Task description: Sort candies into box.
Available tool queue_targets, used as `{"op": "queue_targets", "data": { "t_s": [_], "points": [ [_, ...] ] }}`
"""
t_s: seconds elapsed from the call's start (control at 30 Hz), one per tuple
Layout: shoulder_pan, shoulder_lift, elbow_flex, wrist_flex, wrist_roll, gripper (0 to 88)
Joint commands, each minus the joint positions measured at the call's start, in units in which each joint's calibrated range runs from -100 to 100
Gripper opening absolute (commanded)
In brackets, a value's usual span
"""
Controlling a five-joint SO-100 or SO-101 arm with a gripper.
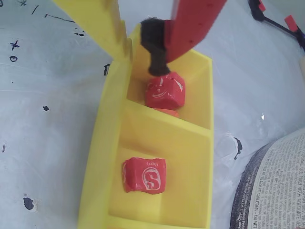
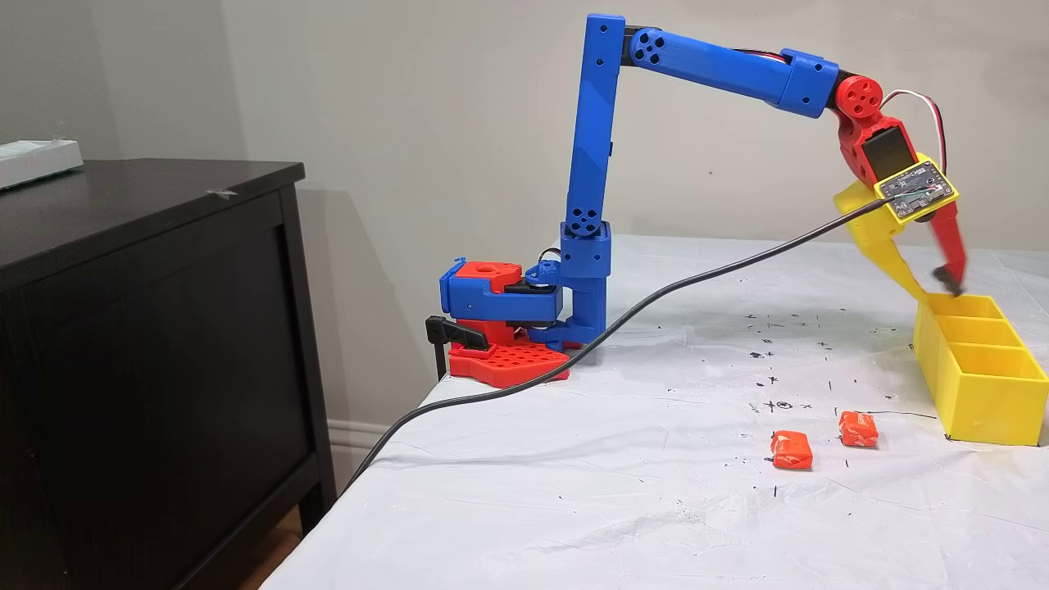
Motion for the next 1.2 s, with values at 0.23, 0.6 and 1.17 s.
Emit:
{"op": "queue_targets", "data": {
  "t_s": [0.23, 0.6, 1.17],
  "points": [
    [4.0, -15.0, -2.3, 5.9, 2.2, 0.2],
    [12.9, -23.2, 5.2, 16.1, 9.9, 0.2],
    [27.9, -11.9, 5.2, 17.9, 20.5, 0.2]
  ]
}}
